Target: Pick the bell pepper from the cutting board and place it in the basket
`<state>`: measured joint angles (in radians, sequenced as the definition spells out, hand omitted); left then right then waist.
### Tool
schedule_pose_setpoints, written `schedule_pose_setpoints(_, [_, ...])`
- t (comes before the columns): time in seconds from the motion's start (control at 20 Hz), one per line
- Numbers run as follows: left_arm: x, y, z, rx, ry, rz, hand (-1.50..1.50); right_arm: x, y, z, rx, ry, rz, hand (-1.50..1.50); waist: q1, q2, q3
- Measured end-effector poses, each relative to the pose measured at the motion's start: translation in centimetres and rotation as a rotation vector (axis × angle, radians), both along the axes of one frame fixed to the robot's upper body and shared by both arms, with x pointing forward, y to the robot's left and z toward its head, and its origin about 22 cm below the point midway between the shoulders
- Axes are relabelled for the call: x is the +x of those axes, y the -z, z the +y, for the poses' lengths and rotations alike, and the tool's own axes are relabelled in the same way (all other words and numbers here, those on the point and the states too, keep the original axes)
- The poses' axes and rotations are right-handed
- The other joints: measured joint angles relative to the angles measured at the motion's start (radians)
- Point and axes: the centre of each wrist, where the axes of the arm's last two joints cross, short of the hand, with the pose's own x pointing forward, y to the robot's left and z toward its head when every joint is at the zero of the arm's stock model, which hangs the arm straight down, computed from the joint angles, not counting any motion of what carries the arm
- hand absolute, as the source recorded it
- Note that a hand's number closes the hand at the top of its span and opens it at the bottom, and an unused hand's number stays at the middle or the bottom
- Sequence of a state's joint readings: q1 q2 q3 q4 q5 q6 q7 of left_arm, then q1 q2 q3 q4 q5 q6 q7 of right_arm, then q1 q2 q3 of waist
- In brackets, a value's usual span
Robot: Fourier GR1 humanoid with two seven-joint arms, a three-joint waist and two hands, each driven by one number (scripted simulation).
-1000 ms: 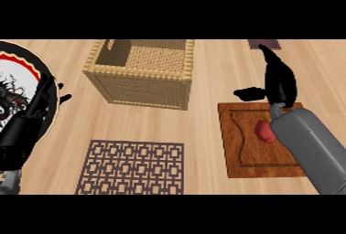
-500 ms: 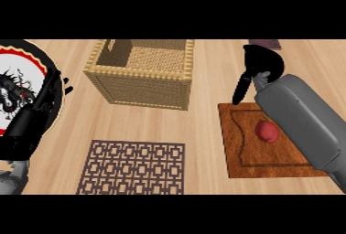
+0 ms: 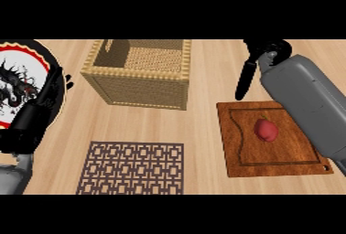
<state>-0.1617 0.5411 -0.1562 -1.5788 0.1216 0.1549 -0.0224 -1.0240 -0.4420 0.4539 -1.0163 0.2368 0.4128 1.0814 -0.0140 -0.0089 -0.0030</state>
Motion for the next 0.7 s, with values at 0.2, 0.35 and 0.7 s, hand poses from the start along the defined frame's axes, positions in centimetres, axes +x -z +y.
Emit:
schedule_pose_setpoints(0.2, [0.5,0.0,0.1,-0.006,-0.001,-0.001,0.0,0.0,1.0,-0.7,-0.013,-0.005,0.051,-1.5,0.001,0.003,0.001])
schedule_pose_setpoints(0.35, [0.6,0.3,-0.1,-0.002,0.001,0.004,0.0,-0.2,2.2,-1.2,-0.031,-0.009,0.096,-1.5,0.003,0.003,0.001])
schedule_pose_setpoints(0.7, [0.7,0.5,0.0,0.0,0.0,0.0,0.0,-1.0,5.9,-3.5,-0.062,0.018,0.21,-1.5,0.003,0.004,0.002])
